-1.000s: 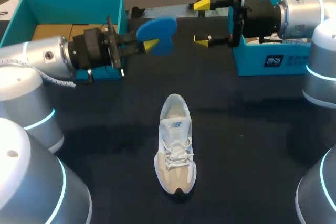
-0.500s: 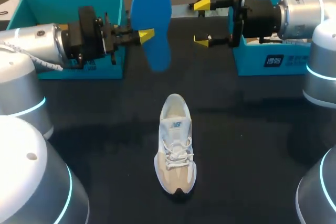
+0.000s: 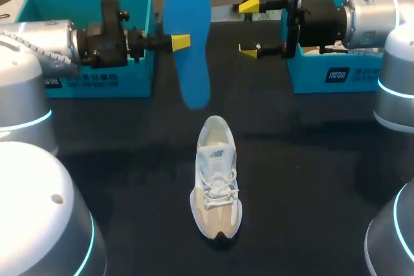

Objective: Take the shoe out of the shoebox, open the shoe tongue, remove and reinsert the insole, then place the shoe into the shoebox

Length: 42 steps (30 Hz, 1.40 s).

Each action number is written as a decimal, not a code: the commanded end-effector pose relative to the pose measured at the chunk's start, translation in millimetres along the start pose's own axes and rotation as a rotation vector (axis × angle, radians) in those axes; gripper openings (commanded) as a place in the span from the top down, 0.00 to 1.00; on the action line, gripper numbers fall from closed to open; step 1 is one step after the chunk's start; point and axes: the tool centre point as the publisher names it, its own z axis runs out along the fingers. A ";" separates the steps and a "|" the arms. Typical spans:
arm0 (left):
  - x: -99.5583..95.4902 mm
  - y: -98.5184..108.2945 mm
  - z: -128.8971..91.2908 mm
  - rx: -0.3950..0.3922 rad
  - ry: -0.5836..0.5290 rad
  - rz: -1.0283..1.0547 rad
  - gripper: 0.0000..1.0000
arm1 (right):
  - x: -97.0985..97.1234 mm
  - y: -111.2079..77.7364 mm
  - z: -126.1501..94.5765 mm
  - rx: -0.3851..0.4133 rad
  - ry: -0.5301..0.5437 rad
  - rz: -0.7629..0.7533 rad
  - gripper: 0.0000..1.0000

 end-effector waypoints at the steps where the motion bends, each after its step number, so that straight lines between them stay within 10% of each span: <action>1: -12.6 2.5 6.0 -0.064 0.049 -0.590 1.00 | 0.2 -0.4 1.4 -0.002 -0.002 0.001 0.00; 22: -37.4 12.2 19.4 -0.040 0.051 -1.040 1.00 | 0.2 -0.4 1.4 -0.002 -0.002 0.001 0.00; 42: -48.6 20.9 23.9 -0.014 0.116 -1.216 1.00 | 39.9 5.6 8.5 0.070 -0.549 -0.007 0.00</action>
